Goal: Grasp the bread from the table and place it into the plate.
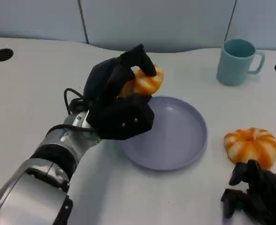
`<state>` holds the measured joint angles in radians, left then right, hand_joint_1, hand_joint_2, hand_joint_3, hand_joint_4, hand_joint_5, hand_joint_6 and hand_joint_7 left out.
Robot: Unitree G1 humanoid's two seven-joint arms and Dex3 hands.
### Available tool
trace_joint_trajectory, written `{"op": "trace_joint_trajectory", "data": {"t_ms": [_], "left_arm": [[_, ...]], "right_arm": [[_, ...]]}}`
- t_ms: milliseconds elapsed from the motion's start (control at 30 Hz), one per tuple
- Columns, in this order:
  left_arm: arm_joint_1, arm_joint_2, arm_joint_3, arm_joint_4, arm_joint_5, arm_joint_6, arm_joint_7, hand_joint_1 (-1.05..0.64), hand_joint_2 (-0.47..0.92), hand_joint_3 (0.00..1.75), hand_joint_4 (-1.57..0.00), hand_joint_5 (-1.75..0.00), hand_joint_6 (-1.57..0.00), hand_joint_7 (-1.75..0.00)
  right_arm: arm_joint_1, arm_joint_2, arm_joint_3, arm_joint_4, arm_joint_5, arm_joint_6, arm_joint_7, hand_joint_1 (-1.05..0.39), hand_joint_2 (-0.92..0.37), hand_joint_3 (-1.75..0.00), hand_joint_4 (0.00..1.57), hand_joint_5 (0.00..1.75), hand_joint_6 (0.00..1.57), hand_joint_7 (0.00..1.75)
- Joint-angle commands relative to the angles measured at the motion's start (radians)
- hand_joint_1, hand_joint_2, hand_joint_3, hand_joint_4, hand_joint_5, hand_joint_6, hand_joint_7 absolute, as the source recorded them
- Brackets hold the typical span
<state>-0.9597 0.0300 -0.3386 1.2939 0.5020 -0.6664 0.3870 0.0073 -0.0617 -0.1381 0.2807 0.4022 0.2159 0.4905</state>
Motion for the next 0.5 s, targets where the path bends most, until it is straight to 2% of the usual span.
{"op": "trace_joint_trajectory", "data": {"t_ms": [33,200,400,500], "left_arm": [[-0.058,-0.024,-0.063,-0.009,0.057,-0.016,-0.075,-0.20,0.36,1.45,-0.89,-1.75,-0.76,-1.75],[-0.064,-0.028,-0.120,-0.003,0.118,-0.001,-0.069,-0.21,0.42,1.38,-0.94,-1.75,-0.78,-1.75],[-0.059,-0.031,-0.159,0.004,0.161,-0.004,-0.034,-0.17,0.38,1.44,-1.02,-1.75,-0.82,-1.75],[-0.059,-0.034,-0.193,0.012,0.191,0.009,-0.038,-0.22,0.44,1.42,-1.00,-1.75,-0.80,-1.70]], "right_arm": [[0.023,-0.011,0.001,0.016,-0.013,0.021,-0.016,-0.44,-0.92,-0.48,1.27,1.21,1.17,1.04],[0.025,0.002,0.006,0.006,-0.014,0.029,-0.039,-0.45,-0.92,-0.45,1.27,1.21,1.19,1.05],[0.032,0.011,0.013,-0.008,-0.020,0.025,-0.061,-0.45,-0.92,-0.46,1.28,1.21,1.18,1.07],[0.027,0.008,0.015,-0.001,-0.018,0.026,-0.054,-0.46,-0.92,-0.46,1.28,1.21,1.18,1.07]]}}
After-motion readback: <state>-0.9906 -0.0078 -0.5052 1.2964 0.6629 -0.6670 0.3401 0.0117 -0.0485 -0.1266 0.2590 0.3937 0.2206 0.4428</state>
